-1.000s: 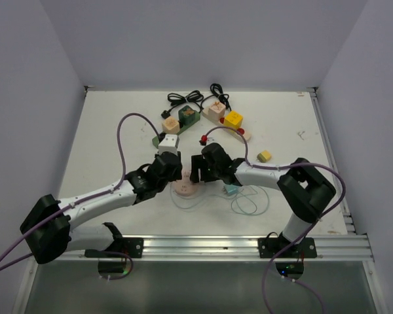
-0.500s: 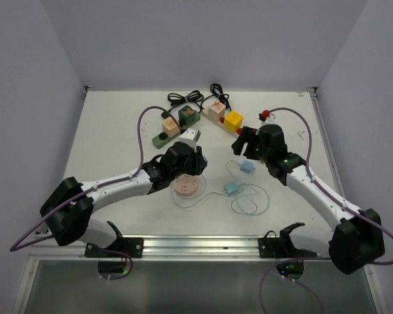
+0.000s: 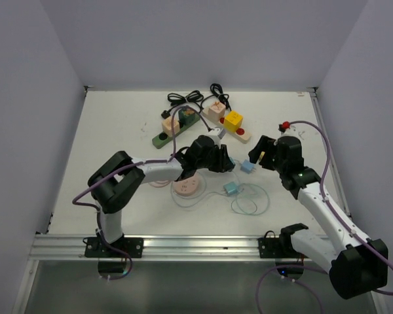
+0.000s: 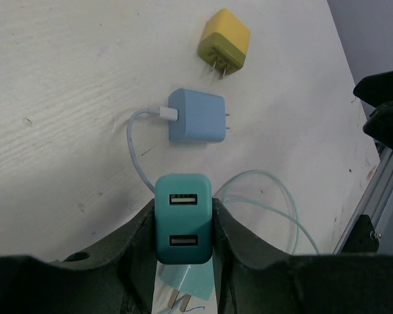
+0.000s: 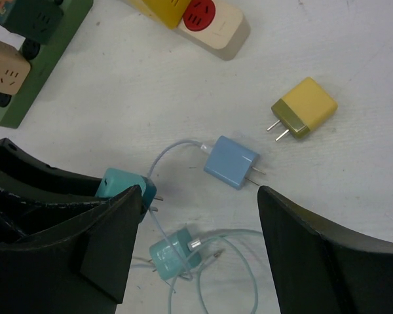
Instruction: Pull the plug off the socket
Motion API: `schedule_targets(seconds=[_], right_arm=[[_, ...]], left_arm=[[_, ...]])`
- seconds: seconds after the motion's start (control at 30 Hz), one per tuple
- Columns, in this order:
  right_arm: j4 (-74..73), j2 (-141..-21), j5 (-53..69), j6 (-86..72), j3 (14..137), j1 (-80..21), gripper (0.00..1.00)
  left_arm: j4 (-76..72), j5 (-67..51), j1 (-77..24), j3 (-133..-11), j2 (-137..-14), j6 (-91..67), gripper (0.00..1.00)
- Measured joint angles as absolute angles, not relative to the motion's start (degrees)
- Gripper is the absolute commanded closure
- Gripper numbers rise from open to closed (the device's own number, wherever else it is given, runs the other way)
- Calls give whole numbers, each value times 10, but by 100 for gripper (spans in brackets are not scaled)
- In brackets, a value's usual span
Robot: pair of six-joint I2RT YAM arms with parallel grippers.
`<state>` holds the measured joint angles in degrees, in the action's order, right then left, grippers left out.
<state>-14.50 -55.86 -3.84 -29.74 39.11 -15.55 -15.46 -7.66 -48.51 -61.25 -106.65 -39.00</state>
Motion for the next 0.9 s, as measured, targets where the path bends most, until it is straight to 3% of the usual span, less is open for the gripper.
schedule_targets(seconds=[0.47, 0.73, 0.9], right_arm=[[-138, -560, -6, -290, 365, -116, 25], [-136, -562, 1, -289, 360, -114, 24], [-128, -562, 12, -288, 360, -113, 23]], left_arm=[[-160, -116, -489, -639, -1145, -399, 38], [-147, -110, -489, -642, -1139, -383, 2], [-74, -76, -489, -669, -1115, -346, 0]])
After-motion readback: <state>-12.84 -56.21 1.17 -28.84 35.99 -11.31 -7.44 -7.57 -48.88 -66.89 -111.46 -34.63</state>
